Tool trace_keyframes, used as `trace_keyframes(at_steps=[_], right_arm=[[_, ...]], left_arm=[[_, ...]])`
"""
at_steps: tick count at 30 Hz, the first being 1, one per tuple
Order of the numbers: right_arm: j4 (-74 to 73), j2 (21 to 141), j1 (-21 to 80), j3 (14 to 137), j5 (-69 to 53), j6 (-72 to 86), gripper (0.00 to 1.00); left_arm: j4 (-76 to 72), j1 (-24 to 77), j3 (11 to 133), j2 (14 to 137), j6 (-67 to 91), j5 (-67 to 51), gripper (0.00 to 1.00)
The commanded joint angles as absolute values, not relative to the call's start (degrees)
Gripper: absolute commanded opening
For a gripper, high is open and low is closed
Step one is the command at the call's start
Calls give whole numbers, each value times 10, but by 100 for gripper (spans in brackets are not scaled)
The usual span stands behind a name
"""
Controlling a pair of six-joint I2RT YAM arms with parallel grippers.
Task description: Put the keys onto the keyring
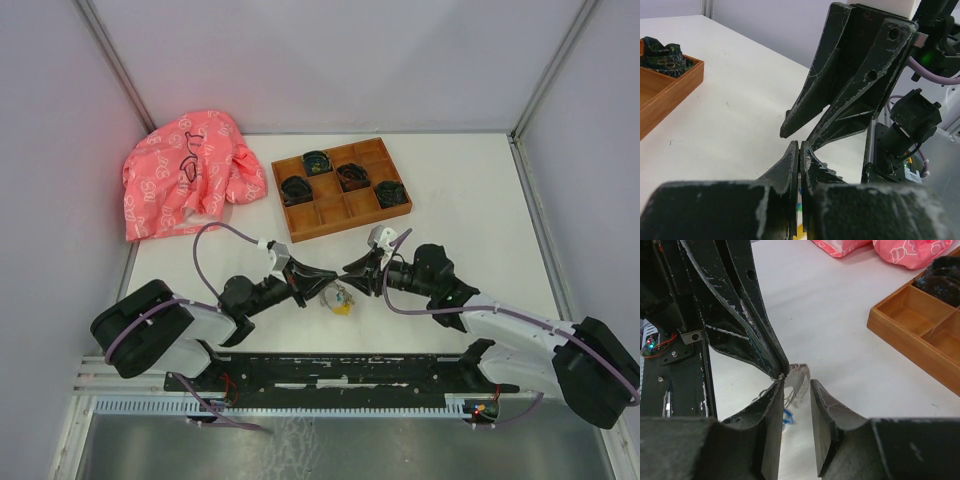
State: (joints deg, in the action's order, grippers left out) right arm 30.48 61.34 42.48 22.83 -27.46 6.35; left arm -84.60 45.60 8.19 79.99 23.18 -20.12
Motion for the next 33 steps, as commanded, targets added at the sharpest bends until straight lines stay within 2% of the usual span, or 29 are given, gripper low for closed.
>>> trace_keyframes(at_steps=[1, 12, 16, 20, 25, 28, 33], right_arm=[[382, 631, 422, 222, -298, 77, 34], [402, 653, 422, 226, -346, 85, 28], [402, 662, 422, 234, -362, 88, 19], [379, 667, 422, 249, -385, 89, 2], [210, 642, 423, 307, -369, 47, 1], [78, 621, 433, 351, -322, 8, 1], [-90, 644, 472, 435, -224, -17, 1]], left_arm=[[-911, 457, 95, 794, 209, -223, 3], [-918, 457, 99, 790, 215, -236, 3], [-934, 456, 97, 795, 223, -245, 3], [-938, 457, 93, 796, 220, -245, 3], [-901, 456, 81, 781, 198, -237, 13], [-814, 456, 84, 740, 169, -234, 20], [-645, 456, 99, 655, 98, -216, 25]])
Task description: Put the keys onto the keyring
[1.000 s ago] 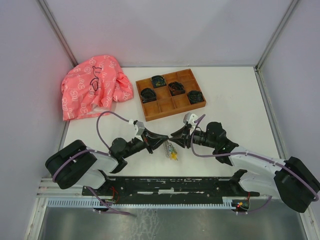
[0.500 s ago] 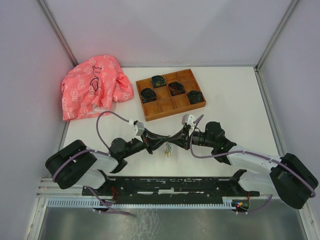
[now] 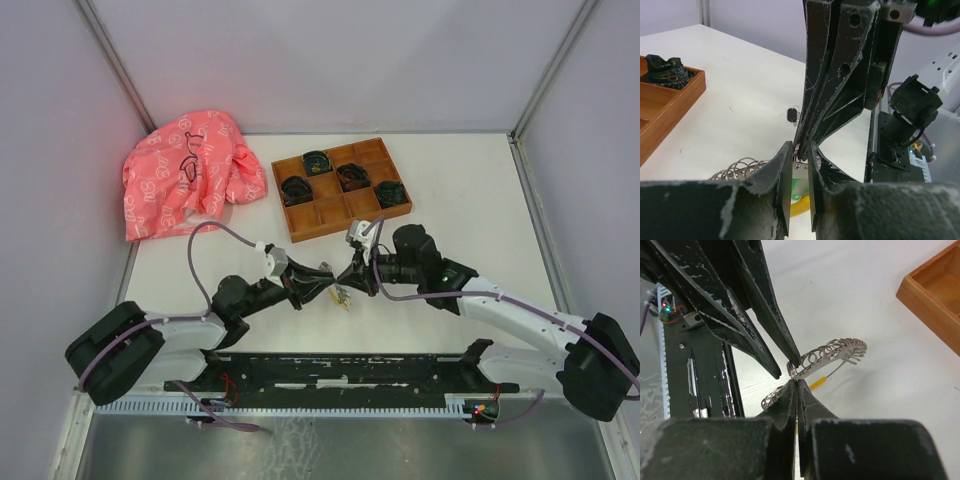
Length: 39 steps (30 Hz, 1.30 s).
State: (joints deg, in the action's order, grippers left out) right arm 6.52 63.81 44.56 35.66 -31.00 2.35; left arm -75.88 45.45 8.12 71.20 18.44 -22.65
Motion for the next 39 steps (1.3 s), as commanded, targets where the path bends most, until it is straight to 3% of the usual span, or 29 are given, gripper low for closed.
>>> trace_keyframes(at_steps=[1, 6, 13, 34, 39], right_arm=[[-122, 652, 480, 454, -207, -24, 1], [-292, 708, 507, 559, -152, -51, 1], [-422, 768, 533, 660, -134, -103, 1], [-462, 805, 554, 718, -167, -155, 1], [-458, 808, 558, 720, -171, -162, 1]], left_arm=[[-619, 456, 99, 639, 86, -213, 25], [-529, 454, 106, 587, 48, -227, 26], [-529, 453, 117, 602, 42, -290, 31], [-661, 453, 124, 693, 78, -363, 33], [-660, 453, 133, 704, 84, -377, 29]])
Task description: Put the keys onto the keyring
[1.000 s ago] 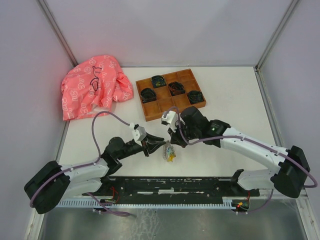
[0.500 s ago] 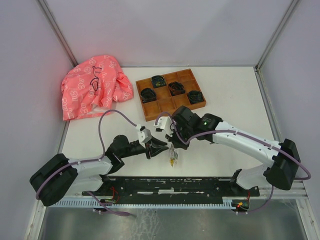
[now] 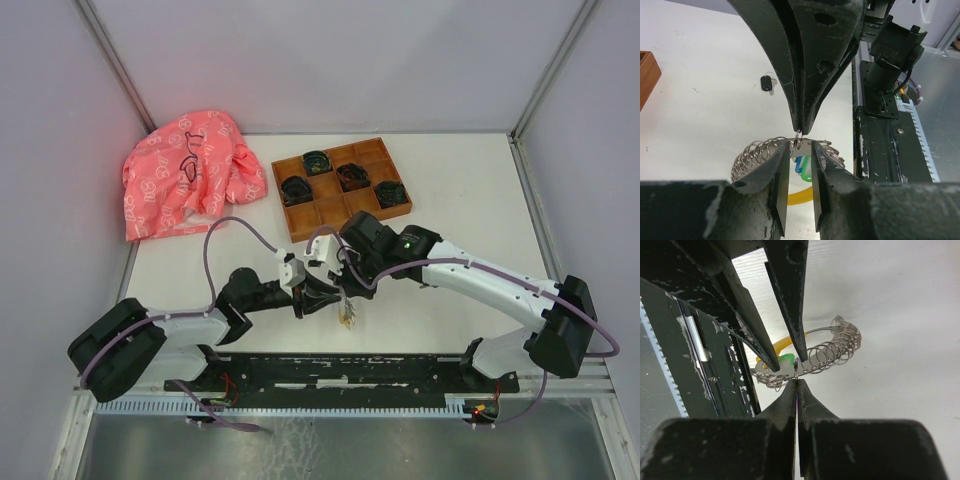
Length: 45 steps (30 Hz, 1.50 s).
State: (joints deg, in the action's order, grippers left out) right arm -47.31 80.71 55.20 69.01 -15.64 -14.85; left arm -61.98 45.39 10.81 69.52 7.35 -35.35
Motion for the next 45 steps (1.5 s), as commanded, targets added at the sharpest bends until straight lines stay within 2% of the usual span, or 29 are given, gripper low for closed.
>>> trace_keyframes(at_steps=[1, 8, 14, 17, 20, 24, 27, 32, 37, 45], right_arm=[[-457, 808, 558, 720, -172, -162, 1], [-453, 806, 560, 718, -178, -169, 1], [-446, 796, 560, 714, -181, -172, 1], [-433, 782, 560, 706, -187, -173, 1], [-404, 759, 560, 688, -183, -170, 4], [-357, 720, 554, 656, -173, -155, 18], [-325, 691, 535, 632, -192, -140, 23], [-247, 636, 483, 562, -250, -96, 24], [-135, 588, 468, 477, -245, -81, 24], [-33, 577, 465, 406, -272, -74, 24]], left_arm=[[-661, 453, 134, 707, 85, -378, 29], [-642, 453, 142, 712, 87, -371, 24], [-617, 453, 154, 714, 85, -377, 12], [-607, 453, 154, 709, 81, -377, 3], [-610, 453, 150, 700, 85, -370, 3], [-651, 453, 125, 686, 94, -337, 3], [-692, 453, 105, 681, 101, -311, 3], [-773, 453, 73, 678, 119, -276, 3], [-803, 453, 63, 670, 127, -262, 3], [-849, 453, 58, 672, 148, -252, 3]])
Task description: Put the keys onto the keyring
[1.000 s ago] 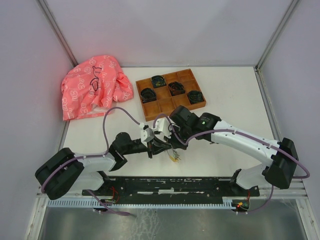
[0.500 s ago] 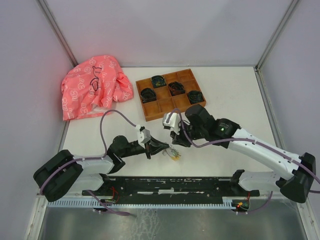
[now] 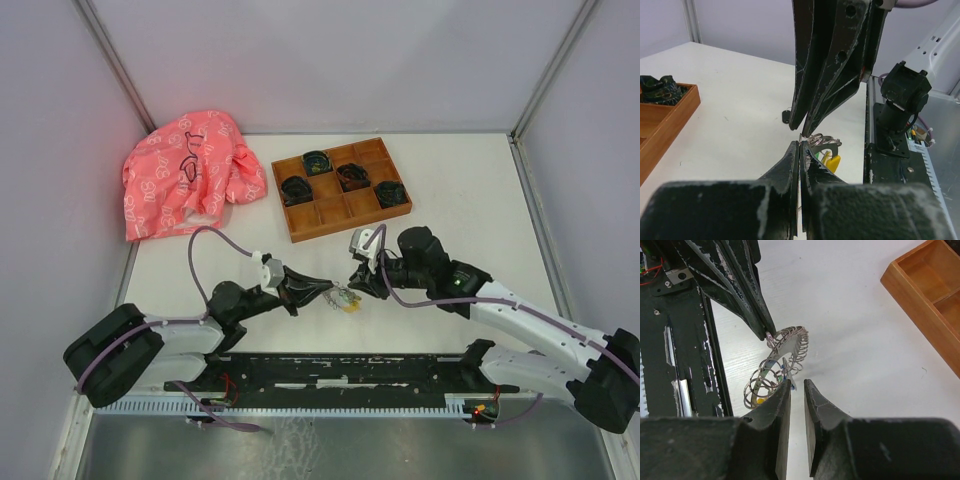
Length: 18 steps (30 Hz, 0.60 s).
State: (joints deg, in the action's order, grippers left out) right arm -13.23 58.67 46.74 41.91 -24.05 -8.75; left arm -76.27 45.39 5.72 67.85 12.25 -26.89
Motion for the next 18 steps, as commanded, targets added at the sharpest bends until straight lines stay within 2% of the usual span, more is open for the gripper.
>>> trace_keyframes(at_steps=[1, 18], right_arm=[[-23, 579, 465, 402, -282, -71, 24], [95, 601, 465, 367, -344, -19, 23]], left_arm=[[-854, 453, 58, 674, 151, -253, 3], [-894, 453, 64, 703, 170, -261, 3]])
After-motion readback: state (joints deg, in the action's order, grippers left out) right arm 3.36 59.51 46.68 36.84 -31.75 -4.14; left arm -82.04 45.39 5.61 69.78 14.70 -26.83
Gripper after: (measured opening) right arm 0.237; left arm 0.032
